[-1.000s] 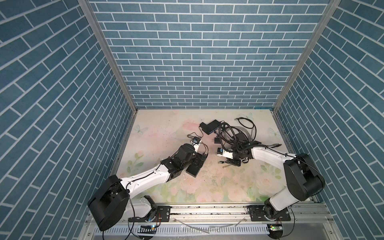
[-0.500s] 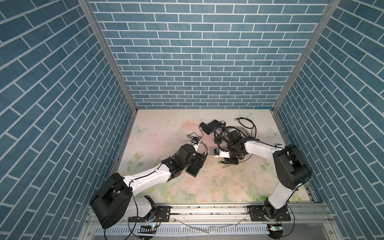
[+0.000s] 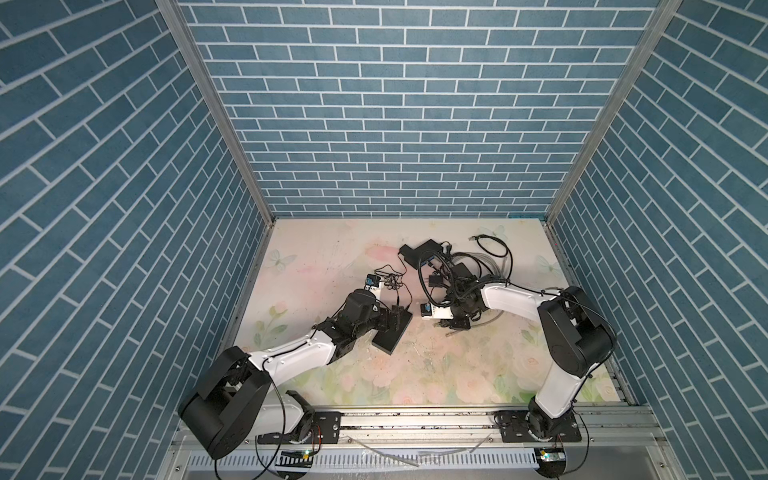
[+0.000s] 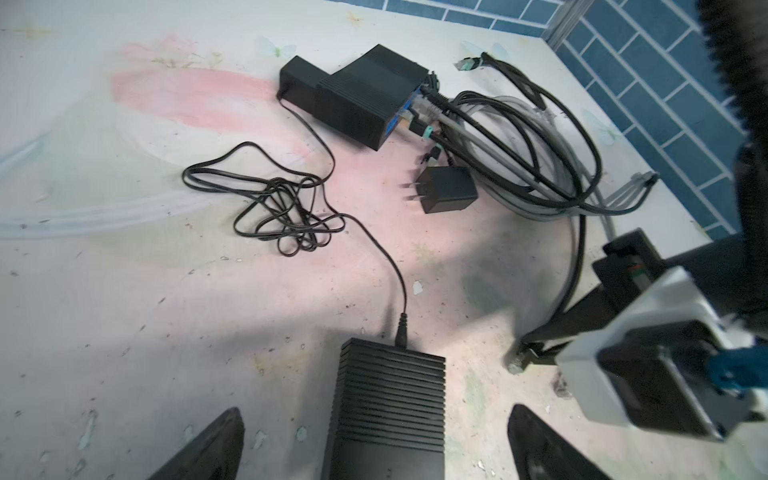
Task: Insert the plug into the switch port
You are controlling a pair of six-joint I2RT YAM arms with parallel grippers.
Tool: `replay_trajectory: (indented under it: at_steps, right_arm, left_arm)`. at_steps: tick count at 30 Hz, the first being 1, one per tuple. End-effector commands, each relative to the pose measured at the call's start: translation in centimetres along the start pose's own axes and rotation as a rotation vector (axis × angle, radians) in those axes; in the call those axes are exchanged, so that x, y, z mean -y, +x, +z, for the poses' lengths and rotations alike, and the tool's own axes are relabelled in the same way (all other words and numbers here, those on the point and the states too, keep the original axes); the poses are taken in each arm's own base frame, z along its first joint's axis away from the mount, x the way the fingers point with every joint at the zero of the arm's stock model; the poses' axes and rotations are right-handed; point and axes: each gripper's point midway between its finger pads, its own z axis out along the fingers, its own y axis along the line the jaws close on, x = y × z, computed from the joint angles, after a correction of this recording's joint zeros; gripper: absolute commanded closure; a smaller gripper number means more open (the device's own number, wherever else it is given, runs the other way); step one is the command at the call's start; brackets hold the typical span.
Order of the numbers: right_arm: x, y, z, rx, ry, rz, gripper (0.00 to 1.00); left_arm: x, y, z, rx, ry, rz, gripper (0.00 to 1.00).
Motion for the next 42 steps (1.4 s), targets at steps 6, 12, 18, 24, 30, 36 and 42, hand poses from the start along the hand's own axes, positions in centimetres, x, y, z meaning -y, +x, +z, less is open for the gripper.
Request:
replay_trajectory:
  at_steps: [6, 12, 18, 24, 30, 36, 42]
  right_arm:
    - [4.1, -2.6, -2.2, 0.136, 0.373, -0.079, 1.0]
    - [5.5, -5.0, -4.2, 0.231, 0.581, -0.102, 1.0]
    - [5.4, -6.6, -6.4, 0.361, 0.634, -0.068, 1.0]
    - [4.6, -7.2, -7.1, 0.415, 0.623, -0.065, 1.0]
    - [4.0, -7.7, -8.0, 0.462, 0.632, -0.07, 1.0]
    - [3.7, -7.7, -8.4, 0.471, 0.639, -0.072, 1.0]
    - [3.6, -7.8, -8.7, 0.484, 0.648, -0.075, 1.0]
  left_arm:
    - [2.0, -0.8, -0.2, -0.038, 0.083, 0.073, 0.01]
    - [3.4, -0.2, 0.7, -0.125, 0.149, 0.07, 0.07]
    - [4.5, -0.6, 1.3, -0.12, 0.207, 0.04, 0.11]
    - [5.5, -1.4, 1.9, -0.125, 0.241, 0.037, 0.2]
    - [6.8, -2.9, 2.9, -0.118, 0.29, 0.023, 0.3]
    - [7.9, -3.4, 3.7, -0.142, 0.333, 0.013, 0.44]
    - [8.7, -3.2, 4.5, -0.175, 0.375, -0.016, 0.52]
